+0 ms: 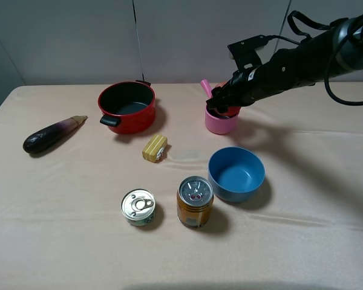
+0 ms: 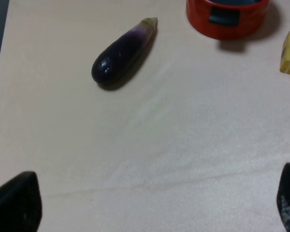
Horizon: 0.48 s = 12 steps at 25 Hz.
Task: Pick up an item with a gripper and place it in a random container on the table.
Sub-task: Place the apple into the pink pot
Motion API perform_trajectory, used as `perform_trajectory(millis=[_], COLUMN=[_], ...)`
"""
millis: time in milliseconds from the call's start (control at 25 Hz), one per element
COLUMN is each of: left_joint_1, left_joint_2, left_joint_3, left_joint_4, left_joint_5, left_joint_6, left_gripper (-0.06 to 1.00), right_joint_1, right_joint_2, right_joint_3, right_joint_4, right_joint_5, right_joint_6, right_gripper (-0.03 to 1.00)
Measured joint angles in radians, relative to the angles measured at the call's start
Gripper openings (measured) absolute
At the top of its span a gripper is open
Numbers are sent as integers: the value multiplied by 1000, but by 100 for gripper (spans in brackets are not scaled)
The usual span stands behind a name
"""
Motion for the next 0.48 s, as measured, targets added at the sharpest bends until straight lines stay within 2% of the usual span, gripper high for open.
perform_trajectory(millis=[480], left_joint_1=[0], left_joint_2=[0], left_joint_3=[0], left_joint_4=[0], left_joint_5=[0], left_joint_6=[0], left_gripper=[99], right_joint_1=[16], right_joint_2=[0], right_joint_3=[0], right_joint_4=[0], right_joint_5=[-3], right_joint_6=[1], right_gripper=[55])
